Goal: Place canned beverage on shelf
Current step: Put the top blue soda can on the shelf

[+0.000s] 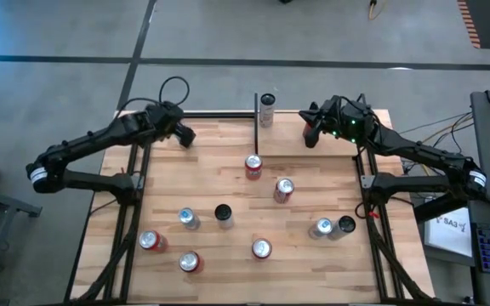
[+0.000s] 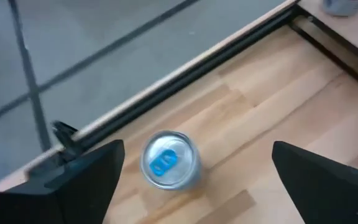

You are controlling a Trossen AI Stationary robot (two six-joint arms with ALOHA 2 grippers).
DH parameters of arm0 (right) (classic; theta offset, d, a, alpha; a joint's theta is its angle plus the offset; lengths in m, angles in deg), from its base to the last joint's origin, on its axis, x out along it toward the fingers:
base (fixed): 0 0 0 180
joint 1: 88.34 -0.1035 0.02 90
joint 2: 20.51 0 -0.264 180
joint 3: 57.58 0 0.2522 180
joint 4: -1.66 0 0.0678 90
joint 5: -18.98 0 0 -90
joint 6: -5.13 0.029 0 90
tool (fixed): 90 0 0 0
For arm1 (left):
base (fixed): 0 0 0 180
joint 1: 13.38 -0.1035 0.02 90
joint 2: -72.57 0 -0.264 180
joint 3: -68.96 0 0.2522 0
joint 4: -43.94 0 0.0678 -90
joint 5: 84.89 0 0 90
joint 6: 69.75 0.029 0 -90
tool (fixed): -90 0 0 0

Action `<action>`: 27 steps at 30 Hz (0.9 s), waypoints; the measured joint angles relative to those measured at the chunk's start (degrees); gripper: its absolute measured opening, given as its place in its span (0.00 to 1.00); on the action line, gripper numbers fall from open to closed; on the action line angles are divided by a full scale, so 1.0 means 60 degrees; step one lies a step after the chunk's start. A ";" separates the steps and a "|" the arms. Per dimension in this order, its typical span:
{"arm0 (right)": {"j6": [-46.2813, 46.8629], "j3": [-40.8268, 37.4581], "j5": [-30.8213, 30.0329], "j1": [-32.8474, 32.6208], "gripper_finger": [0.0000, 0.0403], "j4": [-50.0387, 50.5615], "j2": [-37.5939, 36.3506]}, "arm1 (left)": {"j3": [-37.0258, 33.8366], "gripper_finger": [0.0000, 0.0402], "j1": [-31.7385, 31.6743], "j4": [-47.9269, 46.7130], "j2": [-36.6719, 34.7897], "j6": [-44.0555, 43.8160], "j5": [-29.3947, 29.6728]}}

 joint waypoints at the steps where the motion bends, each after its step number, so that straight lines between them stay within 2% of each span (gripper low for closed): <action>1: 0.0019 0.0000 0.0006 0.0000 0.02 0.0004 0.0000 | -0.0024 0.97 0.0021 0.0000 0.0000 -0.0035 -0.0010; 5: 0.0093 0.0000 0.0012 0.0000 0.02 0.0004 0.0000 | -0.0061 0.94 -0.0017 -0.0022 0.0031 -0.0236 0.0524; 9: 0.0187 0.0000 0.0012 -0.0013 0.02 0.0020 0.0004 | -0.0085 0.94 -0.0136 0.0000 0.0204 -0.0304 0.0557; 27: 0.0277 0.0000 0.0254 -0.0127 0.02 0.0419 0.0069 | -0.0216 0.94 -0.0556 0.0444 0.2391 -0.0488 0.1145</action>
